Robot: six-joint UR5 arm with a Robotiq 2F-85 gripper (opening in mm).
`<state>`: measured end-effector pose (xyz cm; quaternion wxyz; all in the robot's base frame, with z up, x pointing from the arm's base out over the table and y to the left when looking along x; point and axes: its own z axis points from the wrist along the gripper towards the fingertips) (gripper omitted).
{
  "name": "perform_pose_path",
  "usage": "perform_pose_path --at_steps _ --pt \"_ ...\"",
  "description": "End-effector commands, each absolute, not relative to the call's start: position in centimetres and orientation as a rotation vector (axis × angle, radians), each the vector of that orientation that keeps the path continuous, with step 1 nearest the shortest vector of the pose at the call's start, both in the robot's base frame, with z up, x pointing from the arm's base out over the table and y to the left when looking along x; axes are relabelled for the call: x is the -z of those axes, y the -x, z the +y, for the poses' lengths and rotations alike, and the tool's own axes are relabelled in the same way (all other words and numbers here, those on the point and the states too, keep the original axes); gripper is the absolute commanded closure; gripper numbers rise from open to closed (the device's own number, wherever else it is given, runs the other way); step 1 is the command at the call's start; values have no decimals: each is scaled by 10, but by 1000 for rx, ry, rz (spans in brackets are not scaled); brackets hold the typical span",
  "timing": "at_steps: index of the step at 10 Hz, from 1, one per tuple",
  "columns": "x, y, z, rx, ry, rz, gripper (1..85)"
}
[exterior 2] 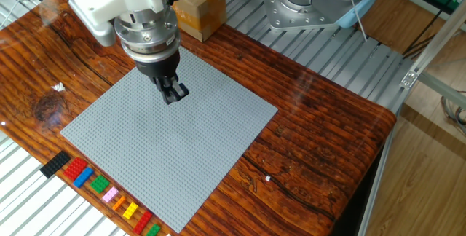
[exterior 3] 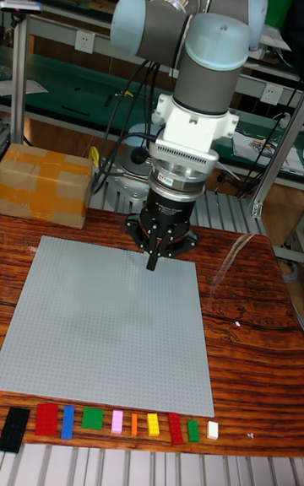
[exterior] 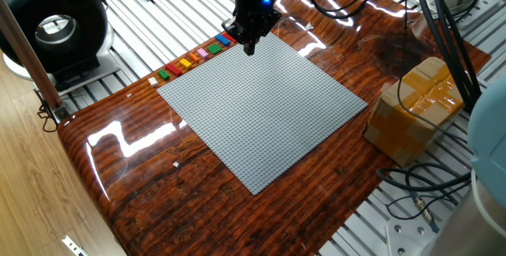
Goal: Build with small Lego blocks
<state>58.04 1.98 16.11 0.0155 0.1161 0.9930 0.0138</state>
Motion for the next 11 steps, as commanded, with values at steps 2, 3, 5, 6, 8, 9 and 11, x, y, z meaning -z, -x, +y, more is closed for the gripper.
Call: perform_pose_path --at_steps 2,3,5,6,8,9,11 --pt "-166 -608 31 -134 -421 2977 847" --pt "-166 -611 31 -133 -392 2969 847" --pt "-166 -609 31 -134 -350 2983 847" --pt "-165 -607 26 -121 -329 3000 847" --pt "-158 -615 0 -115 -264 3030 847" --pt "-157 -623 -13 -138 -226 3047 847" --pt "-157 -640 -25 -135 -189 3076 847"
